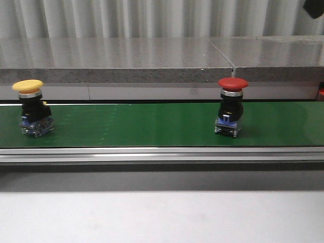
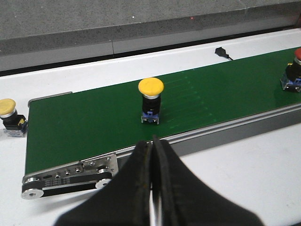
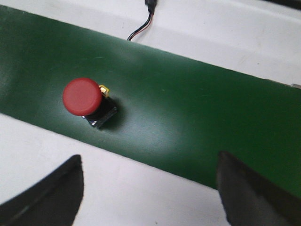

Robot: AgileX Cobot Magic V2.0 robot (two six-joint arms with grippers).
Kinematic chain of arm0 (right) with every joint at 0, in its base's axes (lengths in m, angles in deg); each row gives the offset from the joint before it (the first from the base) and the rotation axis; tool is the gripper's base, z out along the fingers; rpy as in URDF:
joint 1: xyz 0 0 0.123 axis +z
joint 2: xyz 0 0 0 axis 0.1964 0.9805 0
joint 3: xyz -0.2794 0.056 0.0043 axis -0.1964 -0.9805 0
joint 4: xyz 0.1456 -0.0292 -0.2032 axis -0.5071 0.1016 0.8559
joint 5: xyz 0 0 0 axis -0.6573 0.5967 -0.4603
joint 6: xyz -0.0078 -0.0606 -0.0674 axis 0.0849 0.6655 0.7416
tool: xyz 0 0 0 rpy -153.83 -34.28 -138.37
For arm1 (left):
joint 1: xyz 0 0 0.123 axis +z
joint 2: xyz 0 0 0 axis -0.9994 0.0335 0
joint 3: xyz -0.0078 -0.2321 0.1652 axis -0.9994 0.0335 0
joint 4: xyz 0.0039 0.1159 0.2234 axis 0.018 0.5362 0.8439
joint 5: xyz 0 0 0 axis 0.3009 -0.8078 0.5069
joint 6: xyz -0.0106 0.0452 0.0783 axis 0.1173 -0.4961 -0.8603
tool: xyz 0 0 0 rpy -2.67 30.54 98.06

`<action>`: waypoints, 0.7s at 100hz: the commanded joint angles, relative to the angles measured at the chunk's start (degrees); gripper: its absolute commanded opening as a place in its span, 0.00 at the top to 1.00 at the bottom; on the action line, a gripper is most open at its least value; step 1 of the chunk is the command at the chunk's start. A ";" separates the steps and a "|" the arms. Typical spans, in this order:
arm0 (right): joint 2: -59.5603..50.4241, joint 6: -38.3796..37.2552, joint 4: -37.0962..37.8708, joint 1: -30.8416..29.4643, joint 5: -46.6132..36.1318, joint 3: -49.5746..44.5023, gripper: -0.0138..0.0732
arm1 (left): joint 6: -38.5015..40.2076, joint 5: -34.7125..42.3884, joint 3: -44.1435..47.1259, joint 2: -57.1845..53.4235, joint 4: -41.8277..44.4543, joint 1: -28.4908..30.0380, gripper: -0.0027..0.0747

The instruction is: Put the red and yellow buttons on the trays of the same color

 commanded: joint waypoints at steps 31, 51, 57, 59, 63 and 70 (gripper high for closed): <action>12.68 0.47 -0.87 4.04 8.59 11.17 0.09 | -0.05 3.96 -1.33 0.62 -0.49 -0.47 0.99; 19.45 0.68 -0.87 4.32 10.95 14.68 0.09 | -0.05 3.96 -1.33 0.62 -0.49 -0.47 0.99; 21.22 0.69 -0.62 4.32 10.67 15.20 0.09 | -0.05 3.96 -1.33 0.62 -0.49 -0.47 0.99; 21.77 0.69 -0.45 4.32 10.47 15.29 0.09 | -0.05 3.96 -1.33 0.62 -0.49 -0.47 0.99; 22.61 0.69 -0.01 4.27 10.14 15.59 0.09 | -0.05 3.96 -1.33 0.62 -0.49 -0.47 0.99; 24.04 0.69 0.58 4.20 9.42 15.79 0.09 | -0.05 3.96 -1.33 0.62 -0.49 -0.47 0.99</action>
